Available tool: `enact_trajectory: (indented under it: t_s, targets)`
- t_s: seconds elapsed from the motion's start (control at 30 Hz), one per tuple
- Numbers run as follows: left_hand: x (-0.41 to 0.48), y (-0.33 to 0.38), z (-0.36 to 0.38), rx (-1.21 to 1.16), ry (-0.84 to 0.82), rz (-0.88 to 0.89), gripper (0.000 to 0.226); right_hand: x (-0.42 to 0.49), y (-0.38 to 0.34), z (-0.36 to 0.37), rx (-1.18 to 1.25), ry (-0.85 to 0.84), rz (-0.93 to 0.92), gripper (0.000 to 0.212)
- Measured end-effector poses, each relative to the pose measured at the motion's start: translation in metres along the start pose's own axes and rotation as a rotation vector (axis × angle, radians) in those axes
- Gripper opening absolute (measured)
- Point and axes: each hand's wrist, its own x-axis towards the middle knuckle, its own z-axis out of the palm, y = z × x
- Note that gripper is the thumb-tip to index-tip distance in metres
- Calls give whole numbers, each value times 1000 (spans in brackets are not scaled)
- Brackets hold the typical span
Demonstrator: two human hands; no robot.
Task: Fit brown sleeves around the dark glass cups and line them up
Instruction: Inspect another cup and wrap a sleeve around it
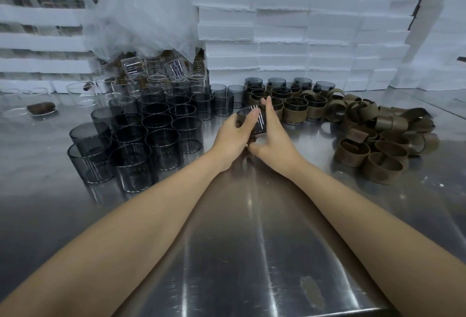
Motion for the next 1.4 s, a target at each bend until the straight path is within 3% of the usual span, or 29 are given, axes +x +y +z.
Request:
enact_trajectory:
  t_s: [0.1,0.17,0.27,0.33,0.43,0.5,0.63,0.73,0.83,0.9,1.0,1.1,1.4]
  targets:
    - [0,-2,0,-55,-86,40,25,2,-1,-8,191,-1,88,100]
    - [0,-3,0,-84,-132,55,19,2,-1,-14,335,-24,89,75]
    - [-3,2,2,-140,-138,78,34,1,0,-19,488,-51,100,59]
    - [-6,6,4,-144,-111,86,47,1,0,-16,500,-2,96,61]
    - [-8,6,6,-87,-15,103,40,2,2,-13,350,162,60,75]
    - [-8,6,7,-14,-35,106,43,3,3,-12,215,205,1,85]
    - [-10,5,10,165,-103,160,46,0,3,-6,115,148,-89,89]
    - [-9,2,8,224,-121,188,51,1,5,-7,115,110,-22,99]
    - [-10,4,6,220,-180,185,41,3,4,-13,236,93,69,103]
    - [-12,7,5,172,-189,190,31,4,4,-17,350,55,88,90]
    - [-16,9,4,108,-209,209,36,4,2,-19,502,-19,109,62]
    - [-18,11,3,70,-218,219,36,3,1,-17,603,-94,126,49]
    - [-20,12,0,129,-204,144,32,0,2,-17,155,-6,51,19]
